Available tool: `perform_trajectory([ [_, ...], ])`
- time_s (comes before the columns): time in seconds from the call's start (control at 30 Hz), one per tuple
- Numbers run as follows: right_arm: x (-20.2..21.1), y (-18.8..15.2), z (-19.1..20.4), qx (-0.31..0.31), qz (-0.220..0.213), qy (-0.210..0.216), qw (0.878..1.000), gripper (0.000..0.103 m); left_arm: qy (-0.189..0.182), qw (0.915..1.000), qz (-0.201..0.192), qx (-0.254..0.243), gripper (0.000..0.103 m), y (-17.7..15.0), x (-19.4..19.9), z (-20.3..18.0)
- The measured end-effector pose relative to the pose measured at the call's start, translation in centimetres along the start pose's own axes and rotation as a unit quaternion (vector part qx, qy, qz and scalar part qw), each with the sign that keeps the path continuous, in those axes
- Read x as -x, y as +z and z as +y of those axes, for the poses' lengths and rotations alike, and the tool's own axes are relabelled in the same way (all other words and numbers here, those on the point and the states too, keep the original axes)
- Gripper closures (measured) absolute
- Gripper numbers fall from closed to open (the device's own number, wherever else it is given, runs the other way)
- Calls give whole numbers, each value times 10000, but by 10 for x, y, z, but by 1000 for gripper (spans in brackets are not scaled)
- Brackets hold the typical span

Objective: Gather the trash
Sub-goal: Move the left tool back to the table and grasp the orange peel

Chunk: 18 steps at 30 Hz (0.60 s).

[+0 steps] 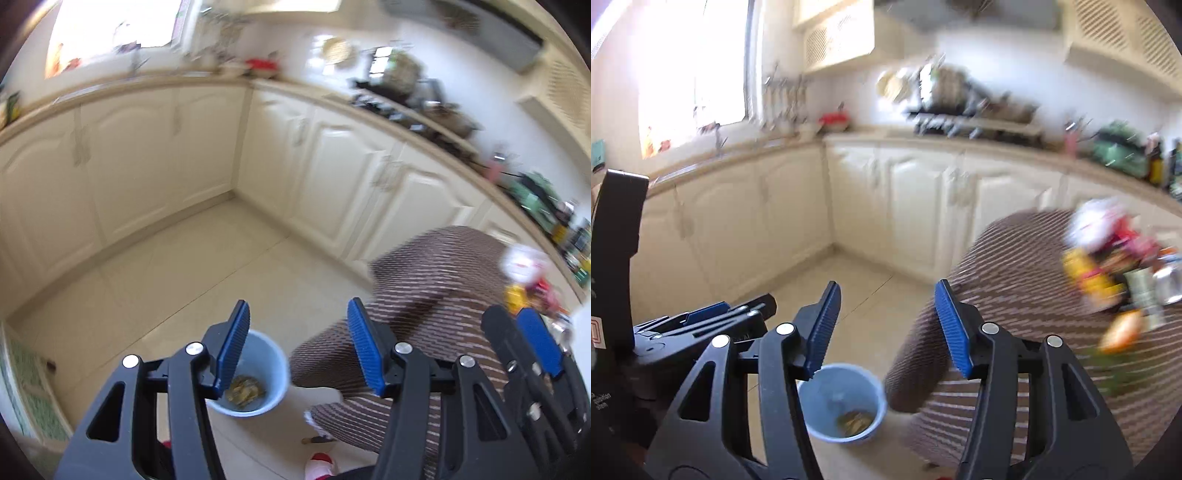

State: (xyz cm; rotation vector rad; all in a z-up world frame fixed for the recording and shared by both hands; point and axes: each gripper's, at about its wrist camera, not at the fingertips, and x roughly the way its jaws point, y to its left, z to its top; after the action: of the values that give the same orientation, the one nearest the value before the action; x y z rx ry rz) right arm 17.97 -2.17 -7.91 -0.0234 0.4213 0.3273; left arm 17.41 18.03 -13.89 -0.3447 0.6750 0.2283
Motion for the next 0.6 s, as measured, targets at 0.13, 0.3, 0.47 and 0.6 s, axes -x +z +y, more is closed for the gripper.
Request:
perform_trajectory([
  [0.13,43,2,-64,-337,-134,-636,9973,46,-780,9953,79,-565,45,-11,21,-66],
  [0.3,66,-12,-149,-987,78,-1364,9857,46,-1617,9792,497,-1122,44,-31,19,-154],
  [0.47,85,-40,-203,-1443,183,-1673,9751,46,-1890,9665,898,-1489,44,-52,-3,-213],
  [0.6,82,-48,-234,-1645,306,-1727,9707,46,-1747,9626,959,-1833,44,-69,-12,-250],
])
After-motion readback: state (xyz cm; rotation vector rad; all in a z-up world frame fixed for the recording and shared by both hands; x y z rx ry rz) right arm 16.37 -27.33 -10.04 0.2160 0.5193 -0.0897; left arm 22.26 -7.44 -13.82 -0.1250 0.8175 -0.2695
